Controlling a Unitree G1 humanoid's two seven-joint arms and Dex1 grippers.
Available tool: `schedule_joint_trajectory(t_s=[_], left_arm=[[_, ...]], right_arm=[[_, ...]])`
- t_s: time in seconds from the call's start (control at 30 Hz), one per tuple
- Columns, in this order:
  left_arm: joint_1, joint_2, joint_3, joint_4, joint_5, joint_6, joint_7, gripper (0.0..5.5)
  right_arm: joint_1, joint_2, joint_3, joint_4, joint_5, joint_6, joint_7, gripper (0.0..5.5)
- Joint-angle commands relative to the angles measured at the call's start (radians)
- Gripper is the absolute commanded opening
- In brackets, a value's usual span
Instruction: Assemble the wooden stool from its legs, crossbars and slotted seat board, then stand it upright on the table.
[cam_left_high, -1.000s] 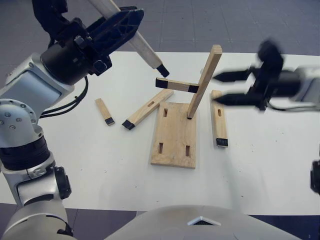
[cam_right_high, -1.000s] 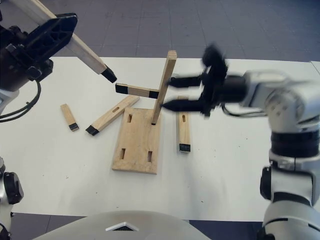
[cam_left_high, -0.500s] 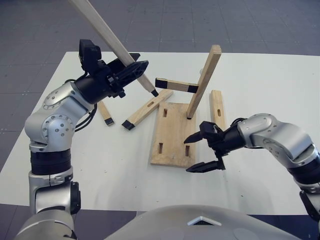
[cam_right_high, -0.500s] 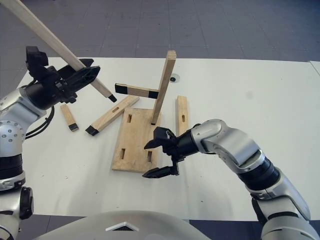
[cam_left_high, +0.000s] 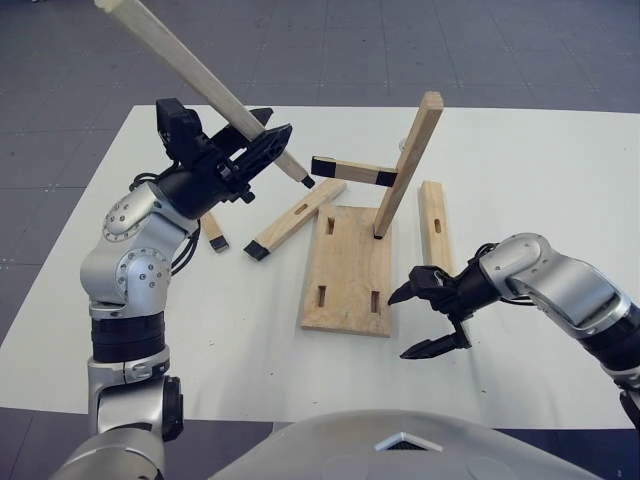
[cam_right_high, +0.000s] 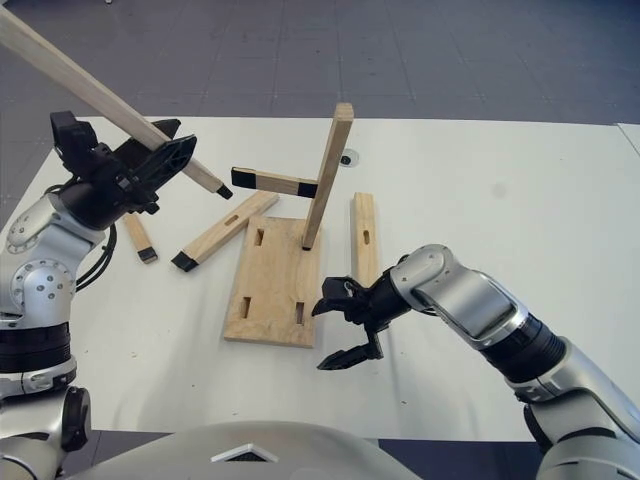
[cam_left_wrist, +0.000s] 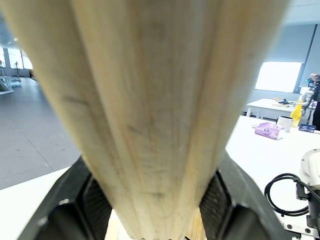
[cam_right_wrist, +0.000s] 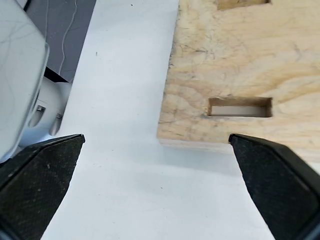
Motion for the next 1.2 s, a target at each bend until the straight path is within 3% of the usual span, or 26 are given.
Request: schedule_joint_trajectory(t_s=[0.03, 0.43, 0.97, 1.2], left_arm=[[0.009, -0.016, 0.014, 0.006, 0.012, -0.013, -0.006, 2.04], [0.022, -0.032, 0.028, -0.020, -0.011, 0.014, -0.003, 2.04], [-0.011, -0.033, 0.018, 0.000, -0.002, 0.022, -0.015, 2.04], [-0.019, -0.037, 0.017, 0.003, -0.001, 0.023, -0.015, 2.04]], right_arm=[[0.004, 0.000, 0.003, 0.015, -0.044, 0.016, -0.011, 5.34], [-0.122, 0.020, -0.099, -0.004, -0.023, 0.034, 0.036, 5.34], [-0.026, 0.093, 0.003, -0.041, -0.067, 0.040, 0.000, 5.34], [0.009, 0.059, 0.050, -0.034, -0.105, 0.012, 0.021, 5.34]])
